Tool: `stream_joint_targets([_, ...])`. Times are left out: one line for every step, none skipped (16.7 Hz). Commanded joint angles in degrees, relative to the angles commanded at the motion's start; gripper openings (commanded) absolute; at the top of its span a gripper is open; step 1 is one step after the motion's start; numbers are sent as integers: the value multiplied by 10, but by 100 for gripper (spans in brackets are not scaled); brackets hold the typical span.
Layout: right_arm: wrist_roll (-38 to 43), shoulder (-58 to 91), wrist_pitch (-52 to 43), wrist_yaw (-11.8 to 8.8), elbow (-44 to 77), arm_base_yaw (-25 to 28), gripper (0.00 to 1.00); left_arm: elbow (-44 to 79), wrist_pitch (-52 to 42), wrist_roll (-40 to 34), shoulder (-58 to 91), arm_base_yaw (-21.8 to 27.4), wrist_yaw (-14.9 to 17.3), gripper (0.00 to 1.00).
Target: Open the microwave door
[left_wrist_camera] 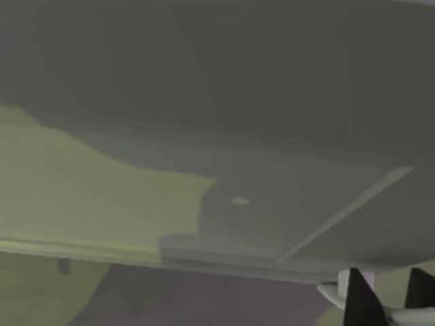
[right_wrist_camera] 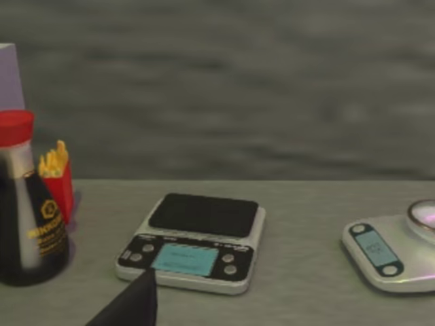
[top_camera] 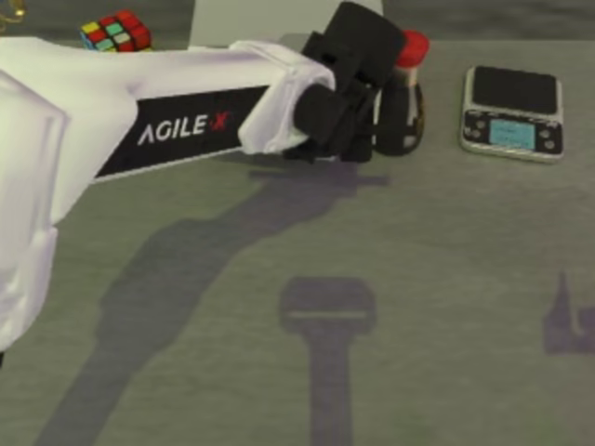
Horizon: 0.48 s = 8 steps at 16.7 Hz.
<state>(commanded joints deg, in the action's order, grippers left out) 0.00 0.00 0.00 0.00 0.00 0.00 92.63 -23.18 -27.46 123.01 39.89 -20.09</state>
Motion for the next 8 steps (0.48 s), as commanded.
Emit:
stream_joint_targets([0,0,0,0,0,0,100,0,0,0,0,0,0,0])
stream_joint_targets([0,0,0,0,0,0,100,0,0,0,0,0,0,0])
stream_joint_targets([0,0,0,0,0,0,100,0,0,0,0,0,0,0])
stream_joint_targets([0,0,0,0,0,0,100,0,0,0,0,0,0,0])
stream_joint_targets([0,0,0,0,0,0,100,0,0,0,0,0,0,0])
stream_joint_targets([0,0,0,0,0,0,100,0,0,0,0,0,0,0])
stream_joint_targets([0,0,0,0,0,0,100,2,1,-2,2,5,3,0])
stream_joint_targets([0,0,0,0,0,0,100,0,1,-1,1,4,4,0])
